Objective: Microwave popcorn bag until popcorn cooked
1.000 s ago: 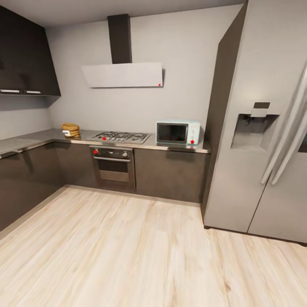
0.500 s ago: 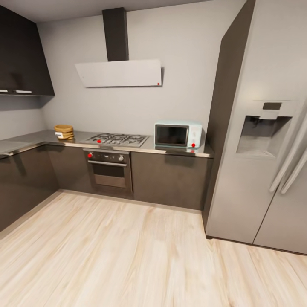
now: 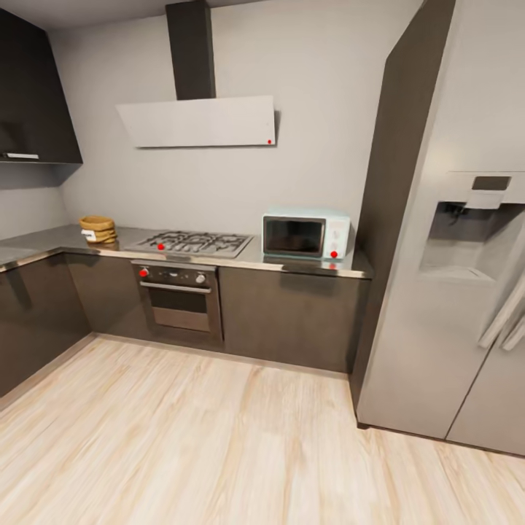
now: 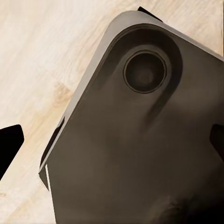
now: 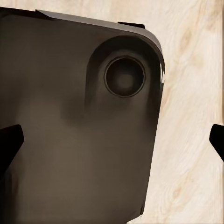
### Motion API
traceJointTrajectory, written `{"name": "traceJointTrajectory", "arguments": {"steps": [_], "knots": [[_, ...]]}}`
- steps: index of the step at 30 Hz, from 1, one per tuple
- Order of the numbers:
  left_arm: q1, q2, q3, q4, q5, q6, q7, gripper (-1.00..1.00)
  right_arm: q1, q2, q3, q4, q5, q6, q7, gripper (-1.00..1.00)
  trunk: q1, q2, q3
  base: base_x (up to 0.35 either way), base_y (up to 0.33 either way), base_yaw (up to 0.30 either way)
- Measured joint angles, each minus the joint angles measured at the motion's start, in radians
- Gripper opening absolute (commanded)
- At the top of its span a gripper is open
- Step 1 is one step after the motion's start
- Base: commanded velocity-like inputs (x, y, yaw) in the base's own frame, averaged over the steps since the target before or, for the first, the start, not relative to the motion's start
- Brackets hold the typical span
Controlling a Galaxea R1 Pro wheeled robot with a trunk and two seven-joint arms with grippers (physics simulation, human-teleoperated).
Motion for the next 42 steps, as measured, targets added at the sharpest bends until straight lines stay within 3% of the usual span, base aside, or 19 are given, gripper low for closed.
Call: {"name": "traceJointTrajectory", "arguments": {"steps": [42], "knots": [[0.0, -0.002, 0.0, 0.0, 0.0, 0.0, 0.0, 1.0, 0.0, 0.0, 0.0, 0.0, 0.0, 0.0, 0.0, 1.0, 0.0, 0.0, 0.0, 0.324, 0.0, 0.0]]}}
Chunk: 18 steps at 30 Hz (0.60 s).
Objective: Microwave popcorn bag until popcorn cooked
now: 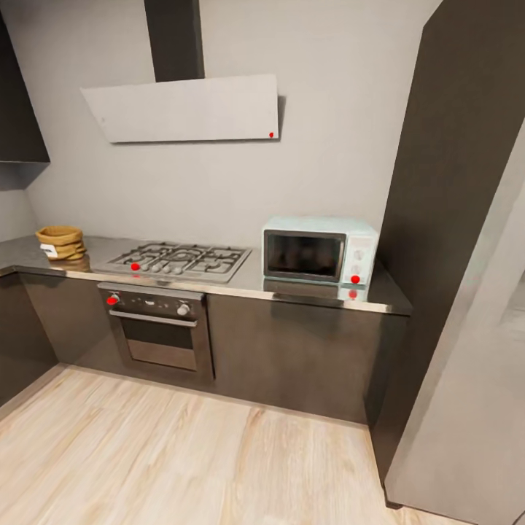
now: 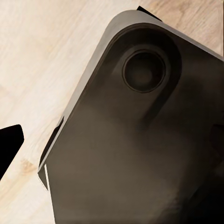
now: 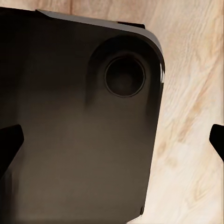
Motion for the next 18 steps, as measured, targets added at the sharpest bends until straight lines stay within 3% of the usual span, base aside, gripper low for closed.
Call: {"name": "traceJointTrajectory", "arguments": {"steps": [18], "knots": [[0.0, 0.0, 0.0, 0.0, 0.0, -0.003, 0.001, 1.0, 0.0, 0.0, 0.0, 0.0, 0.0, 0.0, 0.0, 1.0, 0.0, 0.0, 0.0, 0.324, 0.0, 0.0]]}}
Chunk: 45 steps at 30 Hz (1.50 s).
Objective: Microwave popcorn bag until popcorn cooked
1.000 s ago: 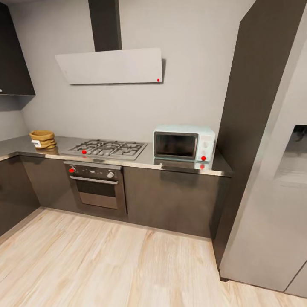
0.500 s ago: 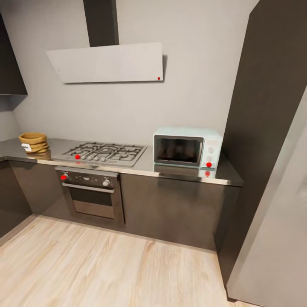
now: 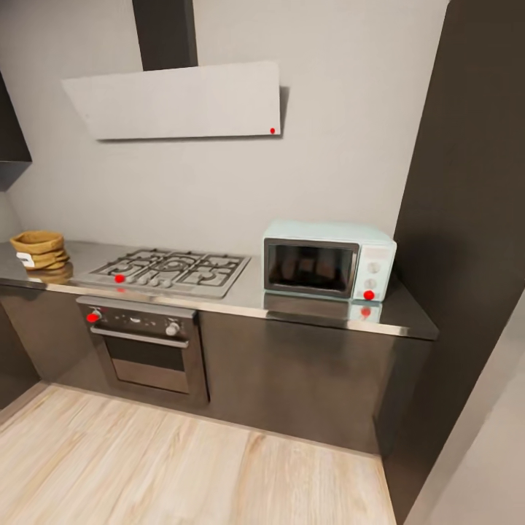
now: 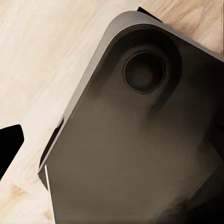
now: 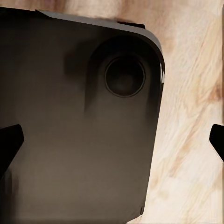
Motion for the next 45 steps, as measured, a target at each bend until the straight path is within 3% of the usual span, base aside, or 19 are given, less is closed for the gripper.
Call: {"name": "traceJointTrajectory", "arguments": {"steps": [23, 30, 45], "knots": [[0.0, 0.0, 0.0, 0.0, 0.001, -0.007, -0.001, 1.0, 0.0, 0.001, -0.005, 0.0, -0.003, -0.003, 0.0, 1.0, 0.0, 0.0, 0.0, 0.304, -0.083, -0.014], [0.0, 0.002, 0.006, 0.0, 0.014, -0.007, 0.0, 1.0, 0.0, -0.001, -0.006, 0.0, -0.007, -0.037, 0.0, 1.0, 0.001, 0.0, 0.0, 0.007, 0.0, -0.259], [0.0, 0.002, 0.005, 0.0, 0.013, -0.007, 0.0, 1.0, 0.0, -0.001, -0.002, 0.0, -0.004, -0.037, 0.001, 1.0, 0.001, 0.0, 0.0, -0.118, 0.269, -0.178]]}}
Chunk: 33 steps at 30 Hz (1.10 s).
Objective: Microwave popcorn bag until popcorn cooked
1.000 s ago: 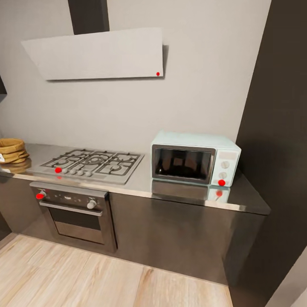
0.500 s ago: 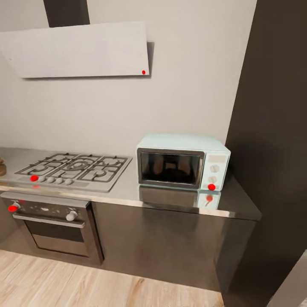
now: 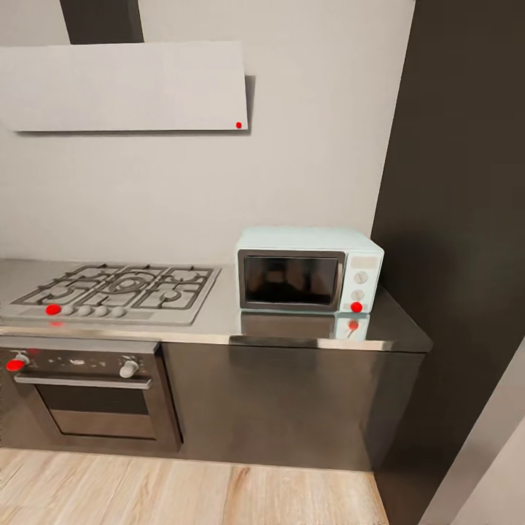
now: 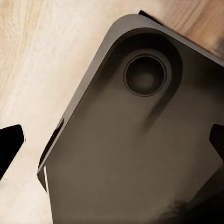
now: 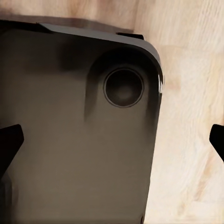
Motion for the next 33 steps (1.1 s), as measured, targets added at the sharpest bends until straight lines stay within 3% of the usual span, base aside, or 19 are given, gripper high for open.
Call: {"name": "traceJointTrajectory", "arguments": {"steps": [22, 33], "knots": [[0.0, 0.0, 0.0, -0.003, -0.001, -0.021, -0.002, 1.0, 0.0, 0.005, 0.013, 0.0, 0.019, 0.005, -0.003, 1.0, 0.0, 0.0, 0.0, -0.008, 0.005, -0.004], [0.0, 0.002, 0.001, -0.003, -0.001, -0.021, -0.002, 1.0, 0.0, 0.005, 0.006, 0.0, 0.005, 0.007, -0.002, 1.0, 0.0, 0.0, 0.0, -0.003, 0.0, -0.162]]}}
